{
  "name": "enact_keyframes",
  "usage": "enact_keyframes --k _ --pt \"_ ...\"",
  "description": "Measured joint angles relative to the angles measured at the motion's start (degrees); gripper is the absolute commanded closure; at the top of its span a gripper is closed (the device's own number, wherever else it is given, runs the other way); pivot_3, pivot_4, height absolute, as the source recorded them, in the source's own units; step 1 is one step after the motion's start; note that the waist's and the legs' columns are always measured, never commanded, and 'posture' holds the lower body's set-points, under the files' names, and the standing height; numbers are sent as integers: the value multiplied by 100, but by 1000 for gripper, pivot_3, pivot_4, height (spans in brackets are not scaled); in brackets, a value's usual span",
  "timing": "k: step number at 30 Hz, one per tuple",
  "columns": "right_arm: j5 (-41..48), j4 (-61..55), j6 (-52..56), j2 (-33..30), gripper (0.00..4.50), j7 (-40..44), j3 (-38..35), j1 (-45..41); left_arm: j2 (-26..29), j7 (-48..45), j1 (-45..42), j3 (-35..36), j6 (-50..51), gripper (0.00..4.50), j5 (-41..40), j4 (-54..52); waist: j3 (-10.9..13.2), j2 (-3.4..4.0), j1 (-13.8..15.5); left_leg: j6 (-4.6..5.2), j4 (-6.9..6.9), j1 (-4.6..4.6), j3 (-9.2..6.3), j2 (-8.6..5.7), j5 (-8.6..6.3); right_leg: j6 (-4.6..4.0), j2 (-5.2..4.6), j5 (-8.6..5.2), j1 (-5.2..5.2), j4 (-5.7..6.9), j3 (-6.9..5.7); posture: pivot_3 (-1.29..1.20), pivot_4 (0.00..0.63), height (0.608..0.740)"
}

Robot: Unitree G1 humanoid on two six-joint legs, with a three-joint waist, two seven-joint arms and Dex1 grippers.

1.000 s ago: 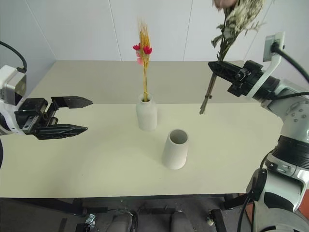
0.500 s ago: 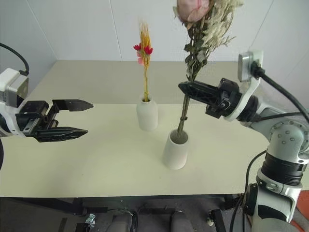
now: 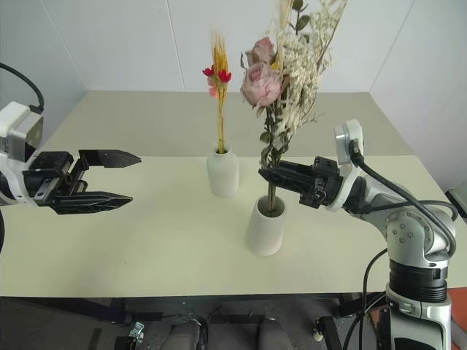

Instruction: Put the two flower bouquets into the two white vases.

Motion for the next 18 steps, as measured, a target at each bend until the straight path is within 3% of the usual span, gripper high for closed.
enact_keyframes --k 4,6,18 --pt "3 -167 -128 -291 536 406 33 349 7 -41 -36 -33 -5 0 26 16 0 0 11 0 1 0 1 0 0 0 0 0 0 1 0 0 150 740" --pt "0 -225 -212 -441 52 584 32 469 7 -54 -60 -66 -8 0 34 21 0 0 13 0 2 2 0 1 0 1 1 -1 3 1 0 0 150 740" --pt "-1083 133 -1362 -1609 52 1826 142 1259 6 -84 -119 -140 -46 0 159 125 0 -1 30 0 7 8 3 3 0 31 3 -19 7 1 1 0 150 740"
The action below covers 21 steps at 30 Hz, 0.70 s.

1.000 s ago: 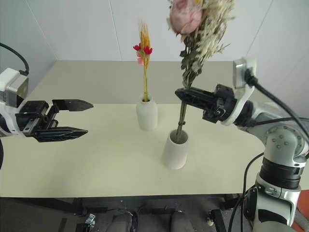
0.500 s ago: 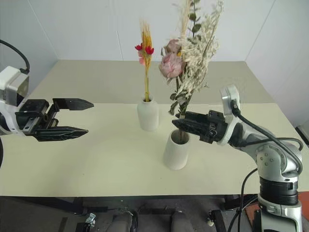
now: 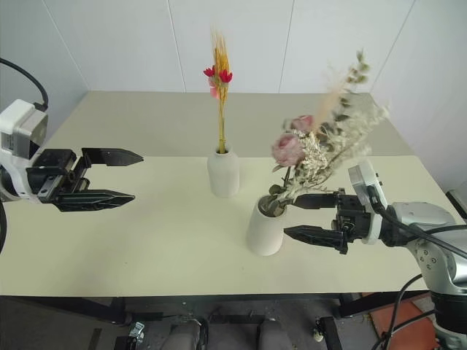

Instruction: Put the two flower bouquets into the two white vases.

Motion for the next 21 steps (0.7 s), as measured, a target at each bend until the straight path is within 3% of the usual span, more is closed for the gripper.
enact_keyframes --k 21 --pt "-1266 946 -971 -1078 52 757 268 267 72 90 478 339 -36 0 -7 -135 0 0 67 0 1 3 7 2 0 0 -1 0 -1 0 4 0 150 740"
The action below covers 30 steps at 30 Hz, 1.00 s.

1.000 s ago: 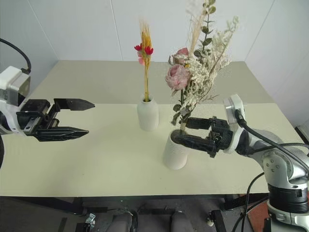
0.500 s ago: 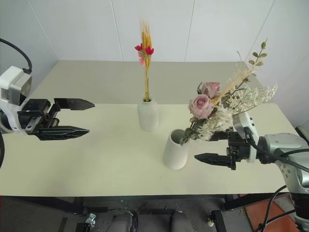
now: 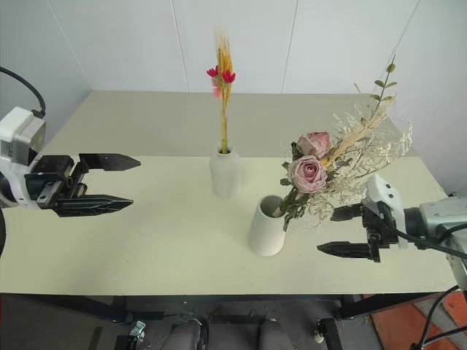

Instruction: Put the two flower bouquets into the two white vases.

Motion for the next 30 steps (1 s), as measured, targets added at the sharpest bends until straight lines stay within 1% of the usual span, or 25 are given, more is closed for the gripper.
enact_keyframes --k 7,13,19,25,30 --pt "-8 202 -91 -235 52 37 -271 -22 135 9 397 367 7 0 -38 -25 0 0 16 0 0 1 5 3 0 -1 0 0 0 0 2 0 150 740" --pt "-4 340 -113 -423 52 203 -411 -235 196 15 591 484 -19 0 -30 -49 0 0 23 0 -1 6 13 7 0 -2 1 0 0 -1 6 0 150 740" --pt "3 448 -156 -426 52 254 -476 -302 181 35 908 569 -145 0 -6 -103 0 1 21 -1 -2 7 21 9 0 -4 1 1 -2 -1 12 0 150 740" --pt "392 488 -107 -295 52 245 -1129 -140 123 40 1136 645 -194 0 1 -112 0 0 33 0 -2 12 23 13 0 -6 4 2 4 -1 12 0 150 740" --pt "661 396 -39 -88 52 227 -1354 98 111 49 1141 645 -194 0 -21 -153 0 0 36 -1 -3 22 27 14 -1 -4 4 1 11 -1 15 0 150 740"
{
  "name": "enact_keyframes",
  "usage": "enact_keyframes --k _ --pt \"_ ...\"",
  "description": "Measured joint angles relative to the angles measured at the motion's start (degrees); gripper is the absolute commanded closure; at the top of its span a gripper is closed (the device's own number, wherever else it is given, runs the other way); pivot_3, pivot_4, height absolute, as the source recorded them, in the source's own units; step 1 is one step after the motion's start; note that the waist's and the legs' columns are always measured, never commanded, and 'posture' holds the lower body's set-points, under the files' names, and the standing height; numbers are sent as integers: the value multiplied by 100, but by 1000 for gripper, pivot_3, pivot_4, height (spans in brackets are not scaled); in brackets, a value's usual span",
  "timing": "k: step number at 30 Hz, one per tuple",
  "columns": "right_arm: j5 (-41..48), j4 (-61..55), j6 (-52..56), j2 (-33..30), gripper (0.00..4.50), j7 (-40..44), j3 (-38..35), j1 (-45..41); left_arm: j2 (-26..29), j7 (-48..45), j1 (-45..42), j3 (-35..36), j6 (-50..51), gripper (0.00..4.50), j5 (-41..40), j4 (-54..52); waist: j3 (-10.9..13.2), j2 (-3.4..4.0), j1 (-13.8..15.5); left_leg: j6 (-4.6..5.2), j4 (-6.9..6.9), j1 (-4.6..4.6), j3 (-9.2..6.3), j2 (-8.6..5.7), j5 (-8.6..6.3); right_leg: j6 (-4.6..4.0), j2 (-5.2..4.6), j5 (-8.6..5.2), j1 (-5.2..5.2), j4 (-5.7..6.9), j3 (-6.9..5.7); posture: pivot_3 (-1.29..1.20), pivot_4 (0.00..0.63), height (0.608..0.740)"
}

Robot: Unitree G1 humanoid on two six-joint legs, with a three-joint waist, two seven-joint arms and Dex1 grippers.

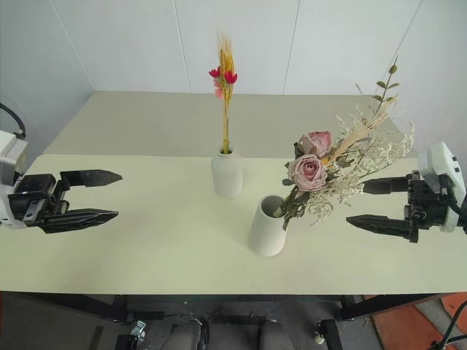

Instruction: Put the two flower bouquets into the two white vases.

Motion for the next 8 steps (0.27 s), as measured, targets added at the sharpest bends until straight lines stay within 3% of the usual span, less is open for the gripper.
enact_keyframes --k 8 --pt "13 -222 -2 64 52 -28 -234 332 5 -114 -151 -12 1 0 -22 76 0 0 -2 0 0 3 7 10 0 2 10 -1 0 -1 5 0 150 740"
